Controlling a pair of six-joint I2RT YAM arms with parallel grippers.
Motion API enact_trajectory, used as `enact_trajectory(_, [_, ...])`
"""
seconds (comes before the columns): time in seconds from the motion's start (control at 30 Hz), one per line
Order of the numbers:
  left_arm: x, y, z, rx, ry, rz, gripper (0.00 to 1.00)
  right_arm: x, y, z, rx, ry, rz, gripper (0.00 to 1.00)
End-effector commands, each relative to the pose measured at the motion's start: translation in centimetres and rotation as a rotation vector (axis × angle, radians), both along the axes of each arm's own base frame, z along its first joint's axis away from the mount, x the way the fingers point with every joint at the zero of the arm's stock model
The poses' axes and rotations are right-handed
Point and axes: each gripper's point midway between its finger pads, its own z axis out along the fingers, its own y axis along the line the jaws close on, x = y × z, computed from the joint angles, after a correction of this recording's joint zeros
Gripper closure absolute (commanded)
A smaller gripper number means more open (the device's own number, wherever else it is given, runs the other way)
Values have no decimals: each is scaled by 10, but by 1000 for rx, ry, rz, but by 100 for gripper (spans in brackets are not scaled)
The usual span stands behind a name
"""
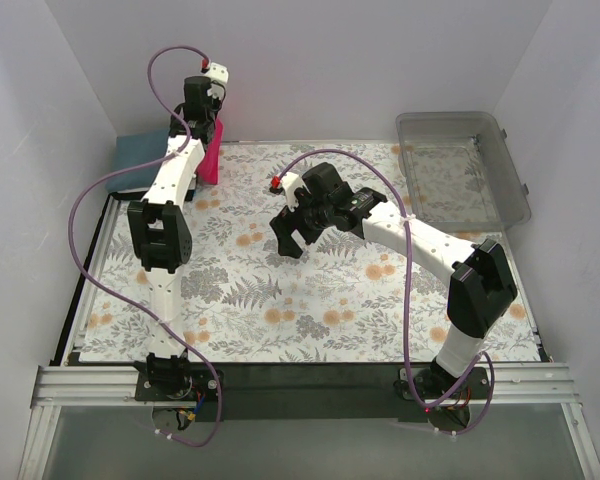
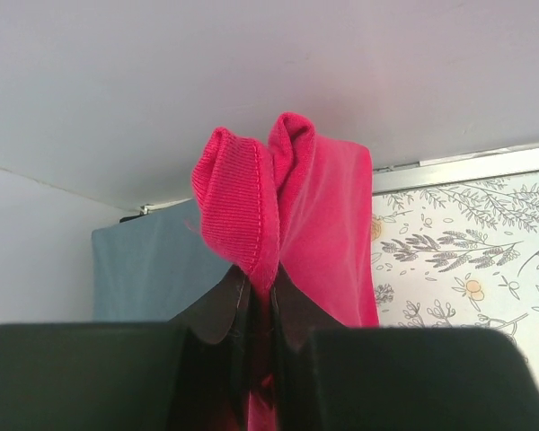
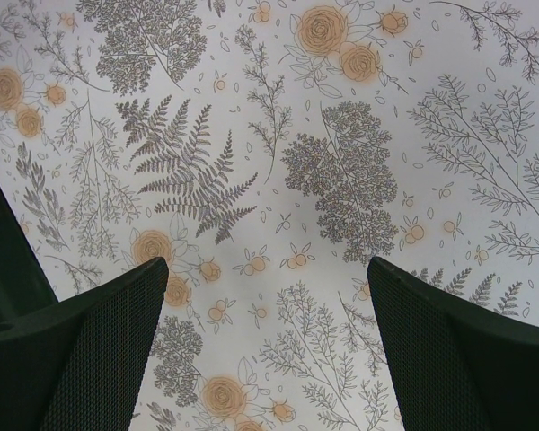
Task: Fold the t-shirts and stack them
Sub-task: Neatly place the folded tshirt to the corner
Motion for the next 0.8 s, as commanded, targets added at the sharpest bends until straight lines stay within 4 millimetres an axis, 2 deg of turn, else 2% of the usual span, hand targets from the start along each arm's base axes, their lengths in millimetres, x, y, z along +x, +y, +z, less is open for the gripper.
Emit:
enact_trajectory(0.0, [-19, 10, 106, 2, -187, -17, 100, 4, 0, 22, 49, -57, -1, 2])
enact_trajectory(0.1, [-28, 7, 119, -11, -194, -43, 100, 5, 2, 19, 47, -52, -1, 2])
enact_trajectory(0.13, [-33, 7, 131, -17, -210, -48, 100, 5, 3, 19, 47, -48, -2, 2])
enact_trajectory(0.33, [-48, 1, 147, -43, -214, -86, 100, 6, 7, 18, 52, -34, 0, 2])
enact_trajectory(0.67, [-56, -1, 147, -60, -196, -102, 100, 7, 6, 14, 43, -33, -6, 2])
enact_trajectory(0.77, [-55, -2, 140, -61, -182, -104, 100, 7, 5, 13, 38, -34, -9, 2])
